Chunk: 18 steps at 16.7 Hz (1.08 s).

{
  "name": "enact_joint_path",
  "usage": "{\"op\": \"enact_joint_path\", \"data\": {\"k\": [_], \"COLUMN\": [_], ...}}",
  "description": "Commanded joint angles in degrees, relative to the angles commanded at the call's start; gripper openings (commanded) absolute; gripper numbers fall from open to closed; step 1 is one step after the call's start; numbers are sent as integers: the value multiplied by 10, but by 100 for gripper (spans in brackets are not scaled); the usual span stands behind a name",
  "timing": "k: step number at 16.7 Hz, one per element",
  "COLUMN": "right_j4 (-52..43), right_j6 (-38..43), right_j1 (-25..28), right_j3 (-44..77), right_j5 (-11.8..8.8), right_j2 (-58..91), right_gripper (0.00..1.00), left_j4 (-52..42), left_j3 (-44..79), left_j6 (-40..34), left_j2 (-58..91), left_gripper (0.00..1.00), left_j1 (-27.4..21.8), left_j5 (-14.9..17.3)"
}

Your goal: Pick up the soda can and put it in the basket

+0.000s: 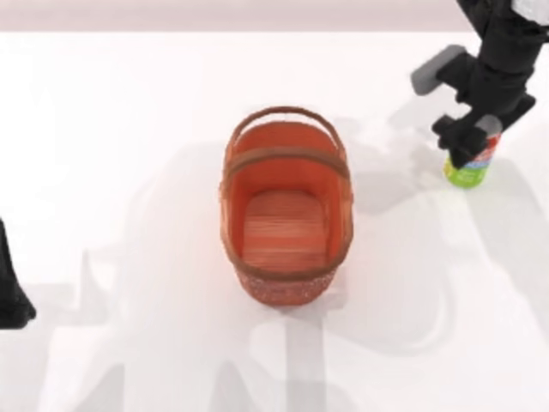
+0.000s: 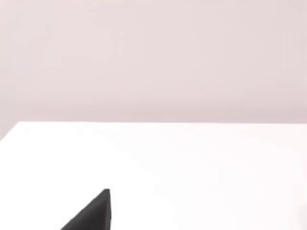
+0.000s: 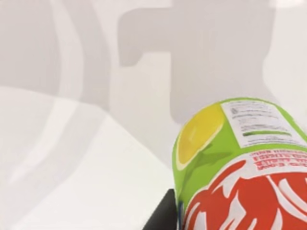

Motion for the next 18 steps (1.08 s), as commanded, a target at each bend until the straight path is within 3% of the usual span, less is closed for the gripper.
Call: {"op": "enact_joint_path", "data": {"k": [2,3,13,15,18], "right_j4": [0,0,5,33,118], "right_j6": [0,0,2,11,39], "right_j1": [0,0,-1,3,11], "right_j3": [0,0,-2,-16,-54], "right_j5": [0,0,-4,-23,-77], "right_j2": [0,0,0,-3,-12], "right_gripper": [2,0,0,0,0], "left_j4": [0,0,0,0,0], "left_j3": [0,0,0,0,0], "left_j6": [0,0,0,0,0], "left_j2": [0,0,0,0,0], "left_gripper": [100,100,100,100,100], "left_j1": [0,0,0,0,0], "left_j5": [0,0,0,0,0]}}
